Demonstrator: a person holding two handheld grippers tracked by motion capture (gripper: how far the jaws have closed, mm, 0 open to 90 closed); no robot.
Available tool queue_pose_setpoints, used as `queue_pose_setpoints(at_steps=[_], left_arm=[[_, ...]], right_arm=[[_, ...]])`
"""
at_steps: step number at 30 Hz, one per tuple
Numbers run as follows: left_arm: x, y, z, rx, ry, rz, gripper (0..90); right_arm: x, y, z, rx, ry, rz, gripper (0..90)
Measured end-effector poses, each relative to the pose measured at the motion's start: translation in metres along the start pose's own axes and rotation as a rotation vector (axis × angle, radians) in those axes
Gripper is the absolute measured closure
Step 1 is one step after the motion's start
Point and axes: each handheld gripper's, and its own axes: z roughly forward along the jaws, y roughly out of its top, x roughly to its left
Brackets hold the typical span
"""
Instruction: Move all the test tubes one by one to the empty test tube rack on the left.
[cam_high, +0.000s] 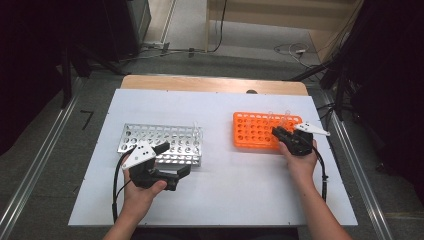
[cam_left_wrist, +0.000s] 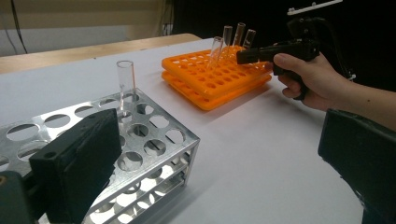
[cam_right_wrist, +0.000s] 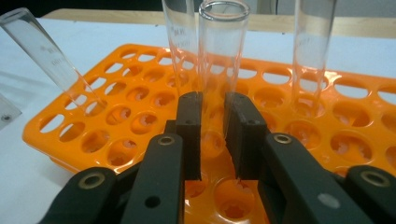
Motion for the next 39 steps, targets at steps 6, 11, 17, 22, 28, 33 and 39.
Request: queue_pose_setpoints(at_steps=[6,11,17,22,28,33,39], left_arm=[[0.000,0.000,0.000,-0.003,-0.001,-0.001,0.0],[0.000,0.000,0.001,-0.003,-0.002,0.001,0.0],[-0.002,0.001,0.002,0.001,-0.004,0.006,0.0],[-0.004,0.002,0.003,-0.002,-0.010,0.010,0.0],[-0.007,0.002,0.003,-0.001,-0.015,0.015,0.0],[-0.009,0.002,0.003,-0.001,-0.022,0.021,0.0],[-0.014,0.003,0.006,0.005,-0.038,0.037,0.0]], right_arm=[[0.001,0.007,-0.013,-0.043,0.004,-0.004,74.0],[0.003,0.010,-0.024,-0.059,0.027,-0.012,74.0],[0.015,0.011,-0.037,-0.067,0.062,-0.051,74.0],[0.029,0.011,-0.048,-0.070,0.122,-0.065,73.9],[0.051,0.011,-0.059,-0.071,0.186,-0.096,73.9],[0.070,0.010,-0.066,-0.064,0.236,-0.120,73.9],[0.096,0.007,-0.069,-0.050,0.294,-0.164,73.9]])
